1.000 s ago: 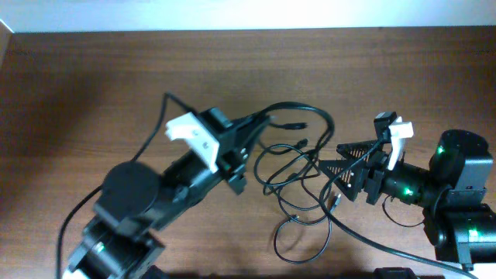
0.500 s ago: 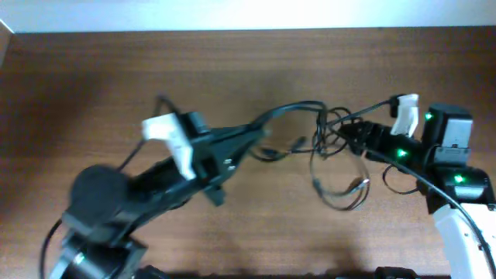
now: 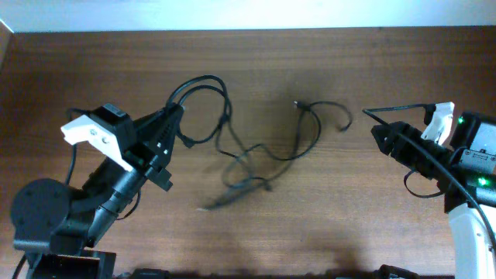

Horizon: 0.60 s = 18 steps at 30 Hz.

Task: Untangle cables

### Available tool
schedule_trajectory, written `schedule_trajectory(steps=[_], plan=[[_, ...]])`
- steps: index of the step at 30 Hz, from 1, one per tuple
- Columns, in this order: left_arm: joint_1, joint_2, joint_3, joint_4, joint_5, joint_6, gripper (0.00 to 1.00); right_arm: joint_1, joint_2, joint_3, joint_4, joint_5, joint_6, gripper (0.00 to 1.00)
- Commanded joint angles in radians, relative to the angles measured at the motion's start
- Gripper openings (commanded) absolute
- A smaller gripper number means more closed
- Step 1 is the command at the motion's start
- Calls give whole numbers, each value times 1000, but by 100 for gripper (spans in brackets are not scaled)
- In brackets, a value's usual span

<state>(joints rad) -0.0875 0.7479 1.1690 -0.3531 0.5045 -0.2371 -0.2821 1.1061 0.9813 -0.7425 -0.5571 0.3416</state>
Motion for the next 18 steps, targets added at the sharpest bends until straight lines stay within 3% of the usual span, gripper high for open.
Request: schedule_trajectory(steps=[1,4,7,13,14,15,16,18], plan=[[45,20,14,-75,-41,-12,0,-7,-1,6,-28,11,7,65],[48,55,14,-103,-19,-14,0,-7,-1,6,-32,-49,-23,65],[47,91,14,5,121,-18,0,-7,-1,6,-32,-61,-23,65],[31,204,14,76,283,-133,2,-7,-1,6,-31,-64,-23,65],[15,240,14,72,289,-132,22,-7,-1,6,-32,-64,-23,65],[8,260,14,71,289,-132,53,-7,-1,6,-32,-64,-23,65],[4,292,14,68,289,-132,96,-7,-1,6,-32,-73,-23,65],[5,346,14,26,253,-125,99,-7,-1,6,-32,-90,-23,65]])
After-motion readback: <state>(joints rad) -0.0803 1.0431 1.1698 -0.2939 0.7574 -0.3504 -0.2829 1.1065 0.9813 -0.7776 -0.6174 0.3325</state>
